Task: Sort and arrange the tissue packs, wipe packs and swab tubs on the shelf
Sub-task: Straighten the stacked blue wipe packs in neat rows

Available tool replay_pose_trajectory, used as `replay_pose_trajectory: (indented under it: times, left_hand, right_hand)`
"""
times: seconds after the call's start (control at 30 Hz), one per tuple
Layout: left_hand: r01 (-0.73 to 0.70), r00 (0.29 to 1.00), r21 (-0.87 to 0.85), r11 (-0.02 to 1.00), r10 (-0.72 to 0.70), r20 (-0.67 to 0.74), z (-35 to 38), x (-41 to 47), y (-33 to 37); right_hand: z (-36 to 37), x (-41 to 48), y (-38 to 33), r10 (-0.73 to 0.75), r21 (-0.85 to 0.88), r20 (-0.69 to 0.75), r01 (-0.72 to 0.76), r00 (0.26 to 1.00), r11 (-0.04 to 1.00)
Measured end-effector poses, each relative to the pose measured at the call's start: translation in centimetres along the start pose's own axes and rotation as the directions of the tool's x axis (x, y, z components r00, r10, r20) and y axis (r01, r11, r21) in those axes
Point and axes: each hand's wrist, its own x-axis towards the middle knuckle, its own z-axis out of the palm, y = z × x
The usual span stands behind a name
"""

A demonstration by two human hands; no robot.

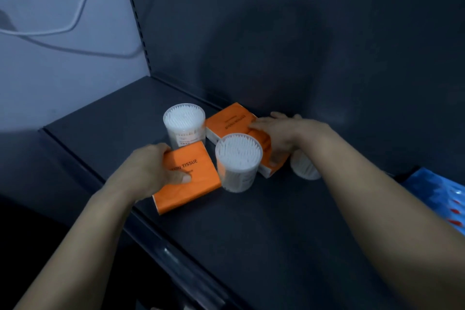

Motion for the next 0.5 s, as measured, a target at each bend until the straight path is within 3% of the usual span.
replay_pose_trajectory:
  times: [0.27,0.5]
  left_hand:
    - [-0.063,0.986,0.063,0.996,0.072,-0.153,-0.9,-2.4,0.5]
    - [-0.085,0.947,-0.076,0.993,0.057,-0.317,-1.6,-6.3,0.1]
  right_hand:
    - [0.4,0.5,0.0,0.049,0.05,-0.064,-0.046,0.997,0.998]
    - [-0.2,-0.1,0.0,0.063,0.087,-0.019,-0.061,0.998,0.994]
